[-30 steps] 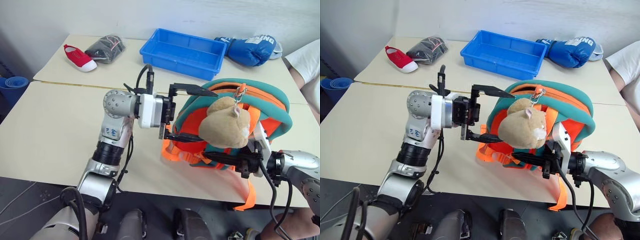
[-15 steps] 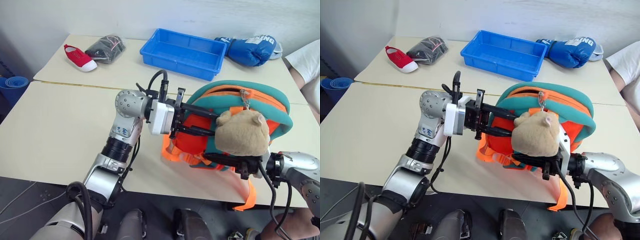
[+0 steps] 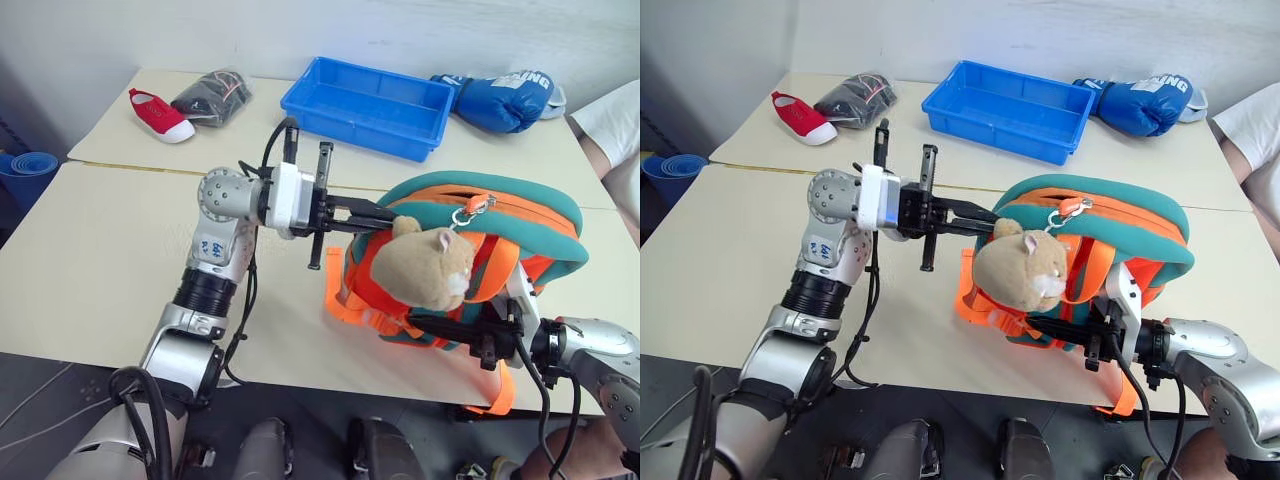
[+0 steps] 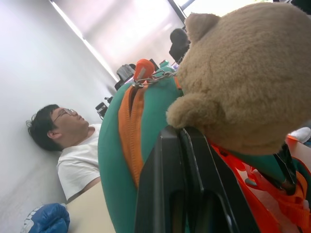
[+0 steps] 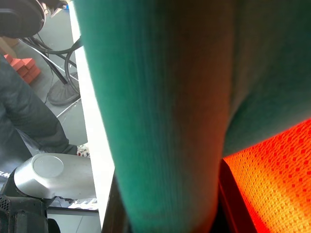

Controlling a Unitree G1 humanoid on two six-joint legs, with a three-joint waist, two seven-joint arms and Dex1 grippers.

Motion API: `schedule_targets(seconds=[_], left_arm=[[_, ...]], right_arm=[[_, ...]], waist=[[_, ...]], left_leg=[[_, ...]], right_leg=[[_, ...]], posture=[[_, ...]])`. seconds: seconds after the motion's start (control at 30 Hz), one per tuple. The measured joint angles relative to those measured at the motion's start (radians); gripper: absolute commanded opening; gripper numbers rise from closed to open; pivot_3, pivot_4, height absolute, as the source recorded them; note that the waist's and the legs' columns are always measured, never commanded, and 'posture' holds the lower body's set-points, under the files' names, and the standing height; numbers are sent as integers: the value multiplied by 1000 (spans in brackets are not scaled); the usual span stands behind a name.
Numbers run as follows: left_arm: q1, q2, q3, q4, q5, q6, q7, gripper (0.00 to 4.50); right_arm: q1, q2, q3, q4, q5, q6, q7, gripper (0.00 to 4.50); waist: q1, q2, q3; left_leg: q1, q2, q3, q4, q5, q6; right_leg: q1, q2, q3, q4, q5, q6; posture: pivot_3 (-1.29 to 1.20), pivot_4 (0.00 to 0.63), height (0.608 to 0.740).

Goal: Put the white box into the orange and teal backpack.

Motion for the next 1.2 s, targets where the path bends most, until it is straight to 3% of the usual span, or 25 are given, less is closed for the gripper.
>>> schedule_targets(seconds=[0.23,0.5,0.67,0.9,1.2], left_arm=[[38,73,67,-3,-20,121,63,11],[93,141,77,154,76,169,148,11],[101,160,37,220,175,188,196,11],[128,103,-48,351,331,157,325,11],[228,146,-117,257,366,184,228,11]], right_arm=[[13,0,0,-2,-2,0,-5,53],[21,0,0,-4,-2,-1,-11,53],[24,1,0,-4,-2,-2,-15,53],[41,17,-1,-11,-1,-12,-25,53],[27,17,-43,21,-5,-45,-21,53]], waist=[[-2,0,0],[-3,0,0],[0,0,0],[4,0,0],[1,0,0]], left_leg=[[0,0,0,0,0,0],[0,0,0,0,0,0],[0,0,0,0,0,0],[0,0,1,0,0,0],[0,0,1,-1,0,0]], right_leg=[[0,0,0,0,0,0],[0,0,0,0,0,0],[0,0,0,0,0,0],[-1,0,0,0,0,0],[-2,-1,1,1,0,0]], posture=[[0,150,740],[0,150,740],[0,150,740],[0,150,740],[0,150,740]])
